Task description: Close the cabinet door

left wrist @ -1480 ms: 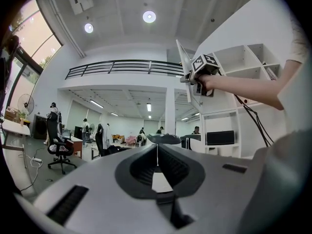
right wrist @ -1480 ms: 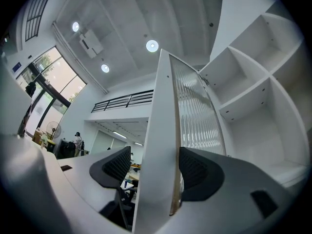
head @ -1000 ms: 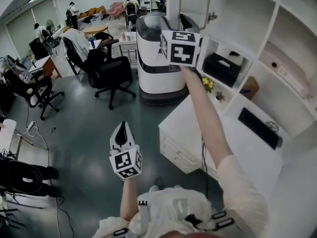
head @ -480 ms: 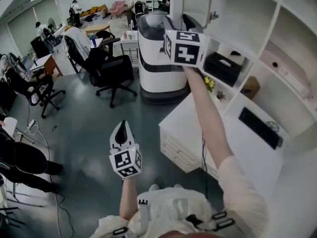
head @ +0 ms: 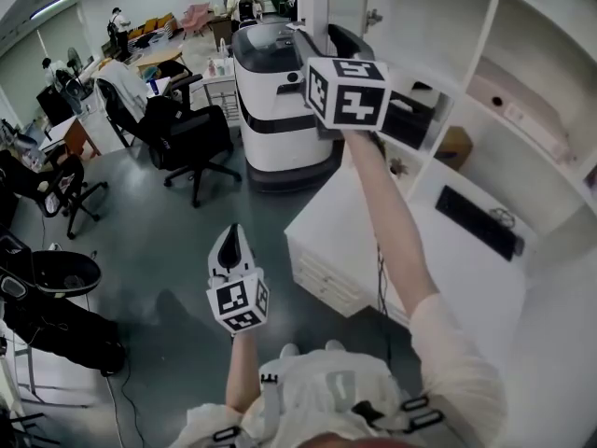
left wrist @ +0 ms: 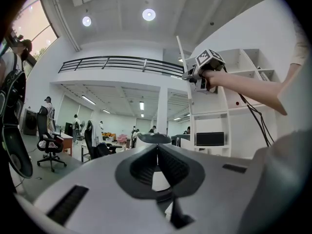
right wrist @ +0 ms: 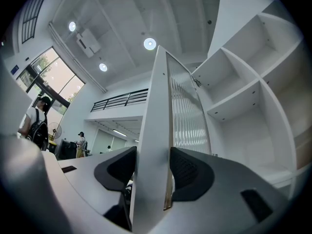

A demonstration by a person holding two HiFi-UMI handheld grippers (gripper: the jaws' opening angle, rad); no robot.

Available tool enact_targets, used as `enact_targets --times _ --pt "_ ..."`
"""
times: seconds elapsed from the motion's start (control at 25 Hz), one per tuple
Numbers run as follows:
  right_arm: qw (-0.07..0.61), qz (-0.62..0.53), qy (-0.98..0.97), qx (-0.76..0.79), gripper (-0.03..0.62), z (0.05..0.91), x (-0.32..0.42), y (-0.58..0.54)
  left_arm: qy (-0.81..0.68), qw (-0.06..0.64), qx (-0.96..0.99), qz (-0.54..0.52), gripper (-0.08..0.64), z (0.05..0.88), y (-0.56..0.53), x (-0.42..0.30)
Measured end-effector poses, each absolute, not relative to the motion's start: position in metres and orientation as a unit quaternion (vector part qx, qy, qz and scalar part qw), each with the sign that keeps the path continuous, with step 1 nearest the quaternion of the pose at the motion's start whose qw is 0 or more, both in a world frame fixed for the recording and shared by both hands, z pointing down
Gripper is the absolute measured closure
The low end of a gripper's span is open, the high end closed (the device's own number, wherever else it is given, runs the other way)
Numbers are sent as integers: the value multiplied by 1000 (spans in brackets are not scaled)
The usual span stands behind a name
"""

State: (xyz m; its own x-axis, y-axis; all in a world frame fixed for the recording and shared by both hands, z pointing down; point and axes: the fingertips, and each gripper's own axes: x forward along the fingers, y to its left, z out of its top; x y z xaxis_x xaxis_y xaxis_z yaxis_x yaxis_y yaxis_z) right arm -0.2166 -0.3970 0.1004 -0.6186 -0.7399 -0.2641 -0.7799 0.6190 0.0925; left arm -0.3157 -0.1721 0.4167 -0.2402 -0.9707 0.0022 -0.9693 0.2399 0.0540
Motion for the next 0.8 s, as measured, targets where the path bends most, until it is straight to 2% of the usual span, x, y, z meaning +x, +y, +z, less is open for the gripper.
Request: enact_targets --times 0.8 --pt "100 103 892 -429 445 102 -144 -382 -741 25 670 -15 554 424 -205 -265"
